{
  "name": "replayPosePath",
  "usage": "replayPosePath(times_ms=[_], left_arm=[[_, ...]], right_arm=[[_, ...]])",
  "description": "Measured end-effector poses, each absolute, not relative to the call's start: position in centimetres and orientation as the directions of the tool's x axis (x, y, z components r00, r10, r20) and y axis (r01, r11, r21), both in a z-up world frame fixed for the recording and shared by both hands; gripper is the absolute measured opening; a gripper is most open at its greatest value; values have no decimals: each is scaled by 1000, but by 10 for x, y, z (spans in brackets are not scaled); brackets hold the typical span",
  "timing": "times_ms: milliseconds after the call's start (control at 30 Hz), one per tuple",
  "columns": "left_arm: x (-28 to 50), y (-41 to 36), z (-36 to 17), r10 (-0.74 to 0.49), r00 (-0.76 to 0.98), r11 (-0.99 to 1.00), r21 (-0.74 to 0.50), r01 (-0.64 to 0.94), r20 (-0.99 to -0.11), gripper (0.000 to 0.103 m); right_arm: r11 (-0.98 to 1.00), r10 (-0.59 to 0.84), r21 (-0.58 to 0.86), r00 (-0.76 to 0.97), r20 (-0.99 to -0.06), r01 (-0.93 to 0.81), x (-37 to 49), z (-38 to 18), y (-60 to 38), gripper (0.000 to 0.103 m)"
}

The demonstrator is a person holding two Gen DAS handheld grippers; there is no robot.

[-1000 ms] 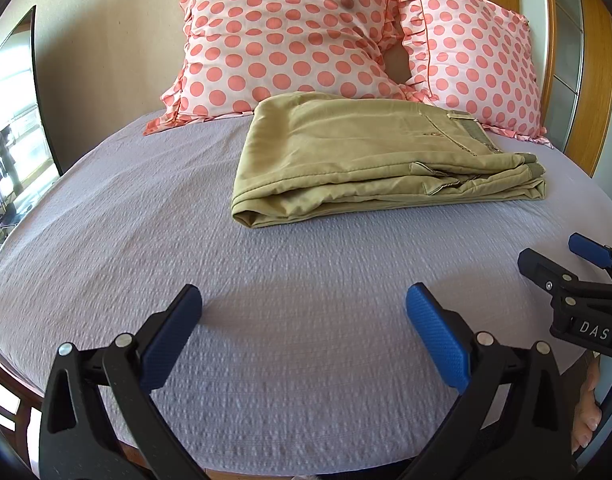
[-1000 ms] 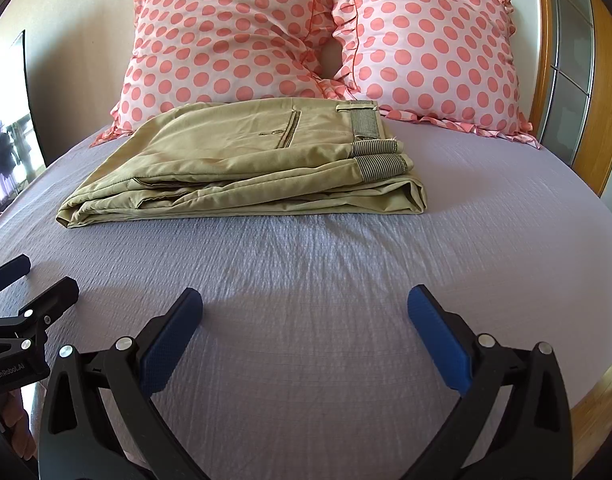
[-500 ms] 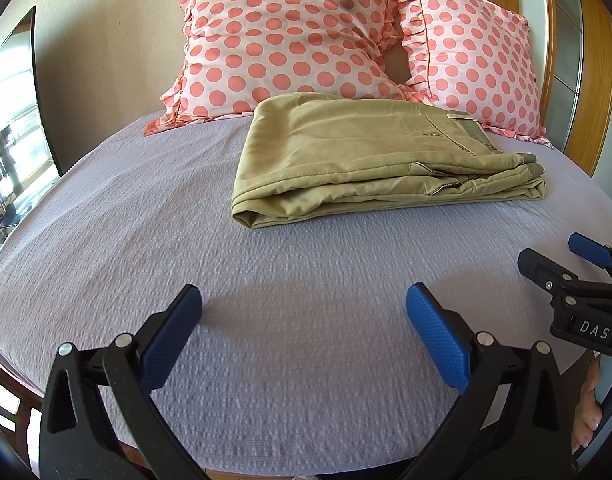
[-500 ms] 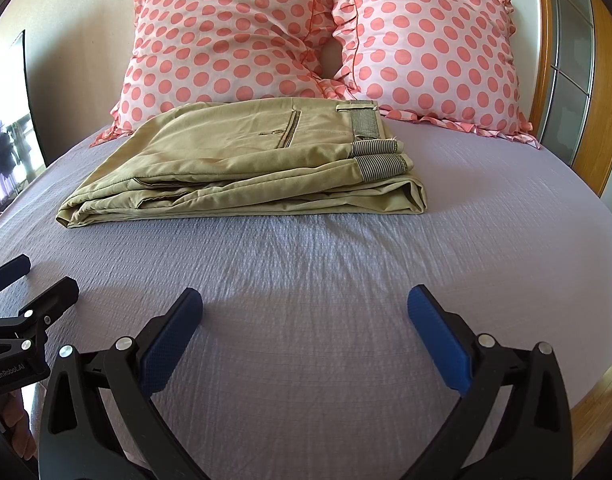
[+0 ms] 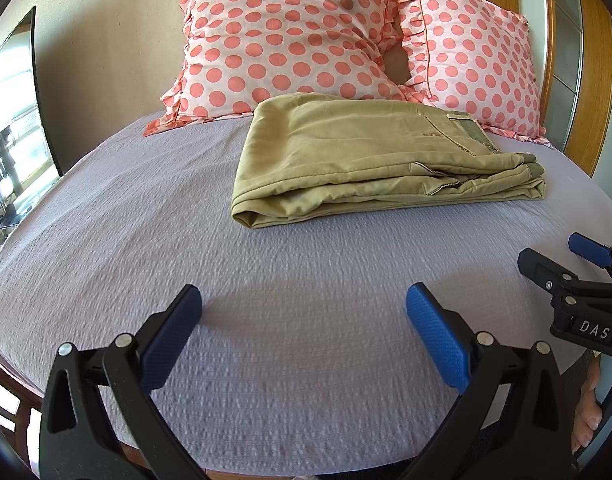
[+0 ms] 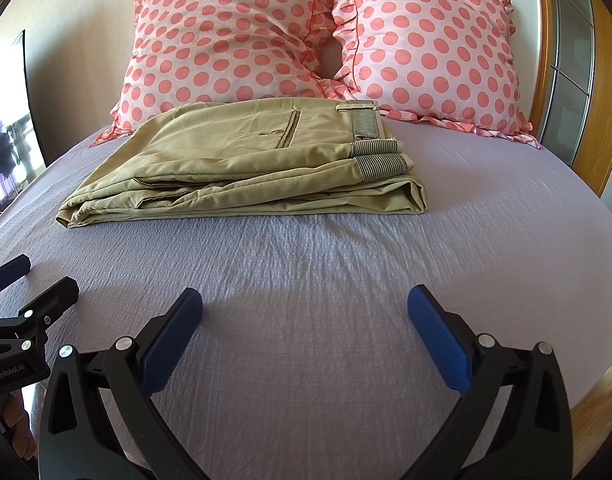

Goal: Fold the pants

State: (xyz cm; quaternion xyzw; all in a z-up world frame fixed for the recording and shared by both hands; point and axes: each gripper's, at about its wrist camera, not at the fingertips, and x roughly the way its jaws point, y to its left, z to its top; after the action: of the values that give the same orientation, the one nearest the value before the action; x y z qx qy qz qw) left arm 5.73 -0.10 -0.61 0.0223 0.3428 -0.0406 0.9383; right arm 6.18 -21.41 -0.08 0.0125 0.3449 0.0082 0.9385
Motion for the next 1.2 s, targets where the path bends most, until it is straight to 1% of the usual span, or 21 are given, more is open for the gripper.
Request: replayPosePath(times_ms=[533,1200], left_arm=[[66,-2,0,-43,708,997,13,74,-705,101],[65,-3,0,-41,709,997,13,71,-704,101]], right_arm=[[1000,23,29,761,-648,-6,62,-1,-214,102],[1000,25,29,761,-648,-8,62,-1,-215,102]])
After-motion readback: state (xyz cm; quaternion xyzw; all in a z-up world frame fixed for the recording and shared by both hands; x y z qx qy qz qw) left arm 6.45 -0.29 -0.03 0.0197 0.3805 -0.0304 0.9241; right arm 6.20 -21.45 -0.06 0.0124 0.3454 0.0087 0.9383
